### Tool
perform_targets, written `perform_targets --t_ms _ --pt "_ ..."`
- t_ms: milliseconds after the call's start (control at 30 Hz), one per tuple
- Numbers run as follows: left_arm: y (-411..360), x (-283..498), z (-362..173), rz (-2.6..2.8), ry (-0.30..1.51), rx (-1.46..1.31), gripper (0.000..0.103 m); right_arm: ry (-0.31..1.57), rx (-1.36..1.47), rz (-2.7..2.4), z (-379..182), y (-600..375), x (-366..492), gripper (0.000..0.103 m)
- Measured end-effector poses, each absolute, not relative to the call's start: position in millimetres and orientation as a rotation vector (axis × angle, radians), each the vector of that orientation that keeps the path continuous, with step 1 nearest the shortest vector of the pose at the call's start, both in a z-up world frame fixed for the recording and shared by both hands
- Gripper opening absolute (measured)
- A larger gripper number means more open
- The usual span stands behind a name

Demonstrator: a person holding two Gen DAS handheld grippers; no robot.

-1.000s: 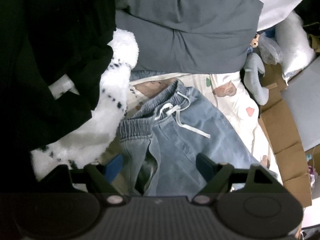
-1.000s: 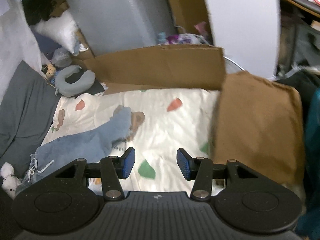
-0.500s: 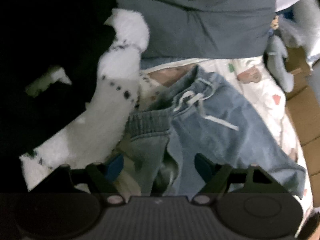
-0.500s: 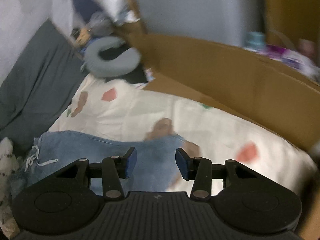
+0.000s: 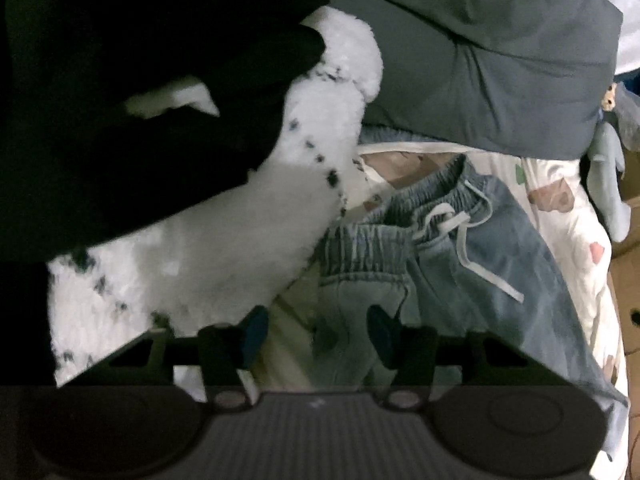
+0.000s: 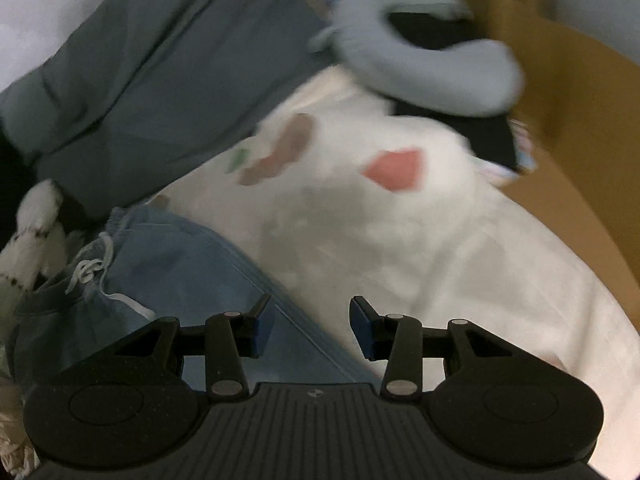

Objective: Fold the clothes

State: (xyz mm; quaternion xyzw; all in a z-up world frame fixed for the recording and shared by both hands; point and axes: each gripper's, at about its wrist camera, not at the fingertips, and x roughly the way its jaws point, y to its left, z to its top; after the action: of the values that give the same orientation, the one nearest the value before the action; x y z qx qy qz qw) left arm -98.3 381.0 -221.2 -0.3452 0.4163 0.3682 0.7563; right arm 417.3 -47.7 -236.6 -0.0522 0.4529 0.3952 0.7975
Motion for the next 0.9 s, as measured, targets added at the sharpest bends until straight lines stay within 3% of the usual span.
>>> perform_targets --t_ms 267,600,900 --pt "372.0 -118.3 -228.5 0.847 0.79 -0.762 0.036 0.925 -0.245 1.039 -242.6 75.3 433.6 0.049" --pt "366.5 -119.8 -239.8 0.808 0.601 -0.812 0.036 0.896 -0.359 1.182 -254.5 181.3 423.7 0.049" --pt "370.1 -109.5 -273.8 0.796 0.643 -0.827 0.038 0.897 -0.408 1.219 -270.4 230.3 412.9 0.05"
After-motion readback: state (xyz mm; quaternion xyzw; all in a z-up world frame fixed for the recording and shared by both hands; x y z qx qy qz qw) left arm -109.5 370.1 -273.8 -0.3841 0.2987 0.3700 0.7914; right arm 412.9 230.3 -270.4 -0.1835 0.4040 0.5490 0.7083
